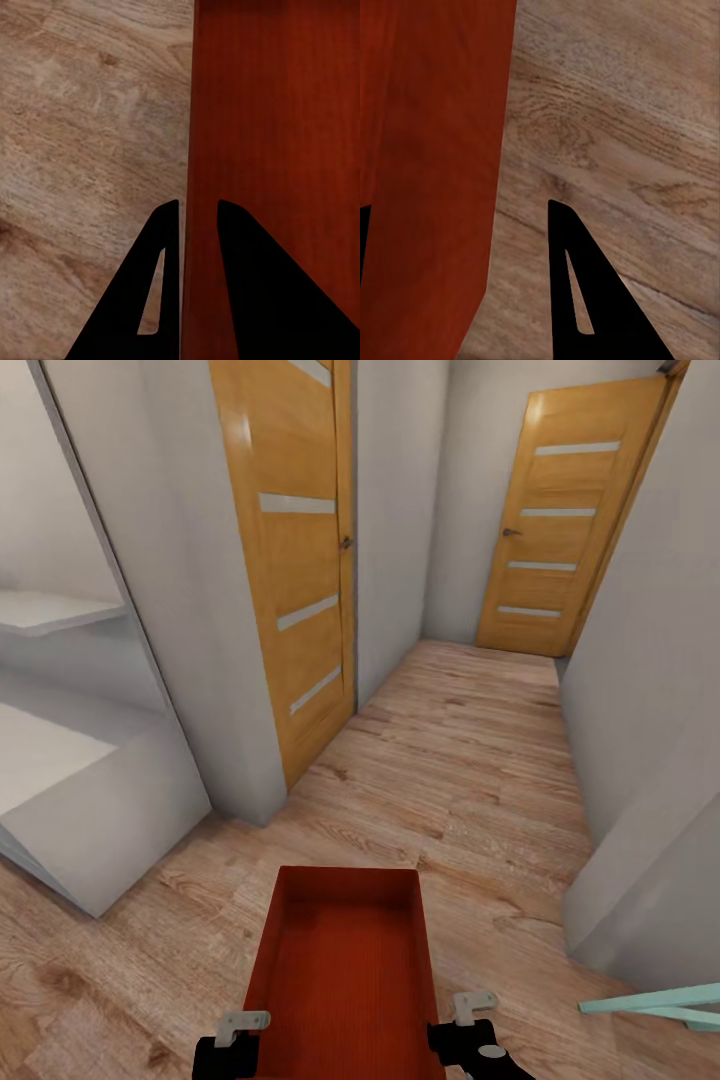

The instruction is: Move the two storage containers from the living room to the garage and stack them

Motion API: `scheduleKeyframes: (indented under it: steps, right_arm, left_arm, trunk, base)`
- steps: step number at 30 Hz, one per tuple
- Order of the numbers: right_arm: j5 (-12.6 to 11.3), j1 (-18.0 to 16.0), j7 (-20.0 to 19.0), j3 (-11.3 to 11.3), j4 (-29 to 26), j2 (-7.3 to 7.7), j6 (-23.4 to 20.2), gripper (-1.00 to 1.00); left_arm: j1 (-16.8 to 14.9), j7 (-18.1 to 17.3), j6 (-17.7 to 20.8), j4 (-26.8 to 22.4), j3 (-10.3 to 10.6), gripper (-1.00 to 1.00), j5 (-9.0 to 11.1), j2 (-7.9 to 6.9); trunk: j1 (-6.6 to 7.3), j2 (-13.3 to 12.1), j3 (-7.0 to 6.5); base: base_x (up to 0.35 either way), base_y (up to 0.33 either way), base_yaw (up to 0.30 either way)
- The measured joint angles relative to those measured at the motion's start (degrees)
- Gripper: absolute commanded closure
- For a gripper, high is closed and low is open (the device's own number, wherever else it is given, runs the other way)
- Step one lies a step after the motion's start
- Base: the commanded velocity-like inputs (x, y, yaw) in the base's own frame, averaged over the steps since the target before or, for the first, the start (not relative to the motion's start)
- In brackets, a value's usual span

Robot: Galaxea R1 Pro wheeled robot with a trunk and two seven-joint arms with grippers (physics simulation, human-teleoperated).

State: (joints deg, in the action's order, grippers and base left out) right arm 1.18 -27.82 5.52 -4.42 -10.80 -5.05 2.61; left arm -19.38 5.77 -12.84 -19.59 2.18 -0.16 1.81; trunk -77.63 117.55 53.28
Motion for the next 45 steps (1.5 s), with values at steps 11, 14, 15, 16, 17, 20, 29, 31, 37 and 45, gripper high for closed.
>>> scheduleKeyframes:
  steps: [11, 14, 15, 16, 17, 20, 29, 31, 37, 45]
  right_arm:
    - [0.0, 0.0, 0.0, 0.0, 0.0, 0.00, 0.0, 1.00]
    - [0.0, 0.0, 0.0, 0.0, 0.0, 0.00, 0.0, 1.00]
    - [0.0, 0.0, 0.0, 0.0, 0.0, 0.00, 0.0, 1.00]
    - [0.0, 0.0, 0.0, 0.0, 0.0, 0.00, 0.0, 1.00]
    - [0.0, 0.0, 0.0, 0.0, 0.0, 0.00, 0.0, 1.00]
    - [0.0, 0.0, 0.0, 0.0, 0.0, 0.00, 0.0, 1.00]
    - [0.0, 0.0, 0.0, 0.0, 0.0, 0.00, 0.0, 1.00]
    - [0.0, 0.0, 0.0, 0.0, 0.0, 0.00, 0.0, 1.00]
    - [0.0, 0.0, 0.0, 0.0, 0.0, 0.00, 0.0, 1.00]
    - [0.0, 0.0, 0.0, 0.0, 0.0, 0.00, 0.0, 1.00]
  left_arm:
    - [0.0, 0.0, 0.0, 0.0, 0.0, 1.00, 0.0, 0.00]
    - [0.0, 0.0, 0.0, 0.0, 0.0, 1.00, 0.0, 0.00]
    - [0.0, 0.0, 0.0, 0.0, 0.0, 1.00, 0.0, 0.00]
    - [0.0, 0.0, 0.0, 0.0, 0.0, 1.00, 0.0, 0.00]
    - [0.0, 0.0, 0.0, 0.0, 0.0, 1.00, 0.0, 0.00]
    - [0.0, 0.0, 0.0, 0.0, 0.0, 1.00, 0.0, 0.00]
    - [0.0, 0.0, 0.0, 0.0, 0.0, 1.00, 0.0, 0.00]
    - [0.0, 0.0, 0.0, 0.0, 0.0, 1.00, 0.0, 0.00]
    - [0.0, 0.0, 0.0, 0.0, 0.0, 1.00, 0.0, 0.00]
    - [0.0, 0.0, 0.0, 0.0, 0.0, 1.00, 0.0, 0.00]
  trunk:
    - [0.00, 0.0, 0.00]
    - [0.00, 0.0, 0.00]
    - [0.00, 0.0, 0.00]
    - [0.00, 0.0, 0.00]
    - [0.00, 0.0, 0.00]
    - [0.00, 0.0, 0.00]
    - [0.00, 0.0, 0.00]
    - [0.00, 0.0, 0.00]
    - [0.00, 0.0, 0.00]
    - [0.00, 0.0, 0.00]
  base:
    - [0.001, 0.000, 0.000]
    - [0.000, 0.000, 0.000]
    - [0.000, 0.000, 0.000]
    - [0.000, 0.000, 0.000]
    - [0.000, 0.000, 0.000]
    - [0.000, 0.000, 0.000]
    - [0.000, 0.000, 0.000]
    - [0.000, 0.000, 0.000]
    - [0.000, 0.000, 0.000]
    - [0.000, 0.000, 0.000]
